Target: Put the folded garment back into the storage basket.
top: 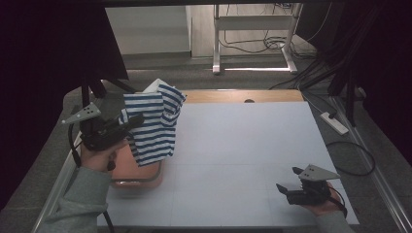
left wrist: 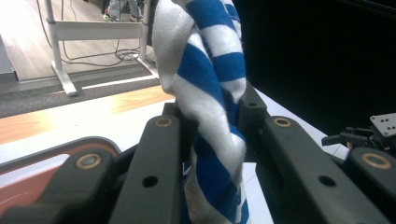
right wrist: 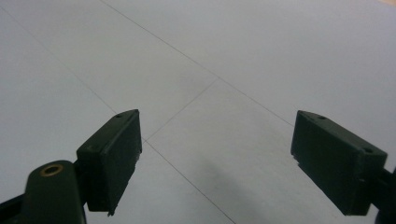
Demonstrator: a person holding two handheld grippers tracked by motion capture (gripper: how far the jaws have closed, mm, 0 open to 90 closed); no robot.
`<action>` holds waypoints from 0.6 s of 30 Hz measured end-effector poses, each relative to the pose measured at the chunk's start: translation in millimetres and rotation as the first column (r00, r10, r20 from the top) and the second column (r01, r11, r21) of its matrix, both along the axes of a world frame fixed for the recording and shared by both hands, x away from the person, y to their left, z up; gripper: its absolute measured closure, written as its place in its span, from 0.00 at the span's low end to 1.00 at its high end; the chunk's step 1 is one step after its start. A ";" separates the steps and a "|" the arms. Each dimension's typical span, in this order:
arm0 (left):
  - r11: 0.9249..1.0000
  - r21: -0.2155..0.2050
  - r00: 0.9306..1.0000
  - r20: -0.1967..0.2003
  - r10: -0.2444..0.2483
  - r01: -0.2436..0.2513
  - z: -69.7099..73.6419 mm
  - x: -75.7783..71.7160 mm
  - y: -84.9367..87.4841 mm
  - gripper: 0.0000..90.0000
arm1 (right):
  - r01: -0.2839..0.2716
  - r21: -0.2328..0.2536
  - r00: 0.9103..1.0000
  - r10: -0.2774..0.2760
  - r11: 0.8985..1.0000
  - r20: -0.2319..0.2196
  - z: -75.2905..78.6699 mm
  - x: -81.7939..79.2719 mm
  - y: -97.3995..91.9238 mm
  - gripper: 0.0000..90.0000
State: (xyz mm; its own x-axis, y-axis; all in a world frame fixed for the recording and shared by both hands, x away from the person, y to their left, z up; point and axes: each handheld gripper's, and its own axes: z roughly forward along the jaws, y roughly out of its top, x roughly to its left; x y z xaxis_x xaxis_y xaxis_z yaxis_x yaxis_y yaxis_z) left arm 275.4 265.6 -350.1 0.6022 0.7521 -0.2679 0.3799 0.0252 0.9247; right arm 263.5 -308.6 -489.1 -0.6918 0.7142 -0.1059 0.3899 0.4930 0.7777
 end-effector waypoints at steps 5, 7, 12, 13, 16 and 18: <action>1.000 0.005 1.000 -0.005 0.017 -0.017 -0.7 -0.5 6.4 0.84 | 0.004 -0.002 1.000 -0.004 1.000 -0.005 -0.2 0.0 0.3 0.19; 1.000 0.008 1.000 -0.007 0.023 -0.023 -0.8 -0.9 9.3 0.84 | 0.003 -0.002 1.000 -0.003 1.000 -0.003 -0.2 0.2 0.1 0.19; 0.999 0.013 0.999 -0.009 0.042 -0.042 -0.5 -2.5 16.4 0.84 | 0.006 0.000 1.000 -0.006 1.000 -0.002 -0.3 0.2 0.3 0.19; 0.999 0.015 0.999 -0.010 0.044 -0.044 -0.5 -2.9 17.7 0.84 | 0.006 0.000 1.000 -0.006 1.000 -0.002 -0.3 0.1 0.4 0.19; 0.998 0.020 0.998 -0.010 0.054 -0.054 -0.1 -4.1 21.9 0.84 | 0.006 -0.001 1.000 -0.006 1.000 -0.003 -0.3 0.2 0.5 0.19; 0.998 0.021 0.998 -0.011 0.057 -0.057 0.1 -4.6 23.4 0.84 | 0.006 -0.002 1.000 -0.006 1.000 -0.003 -0.4 0.3 0.5 0.19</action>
State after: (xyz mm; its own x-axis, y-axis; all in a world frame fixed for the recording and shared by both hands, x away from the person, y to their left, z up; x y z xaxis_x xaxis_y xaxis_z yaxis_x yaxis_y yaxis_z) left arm 270.7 289.0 -350.0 0.5551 0.7905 -0.2589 0.3893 0.0283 0.9207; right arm 263.8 -308.0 -489.5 -0.6876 0.7184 -0.1049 0.3957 0.4919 0.7755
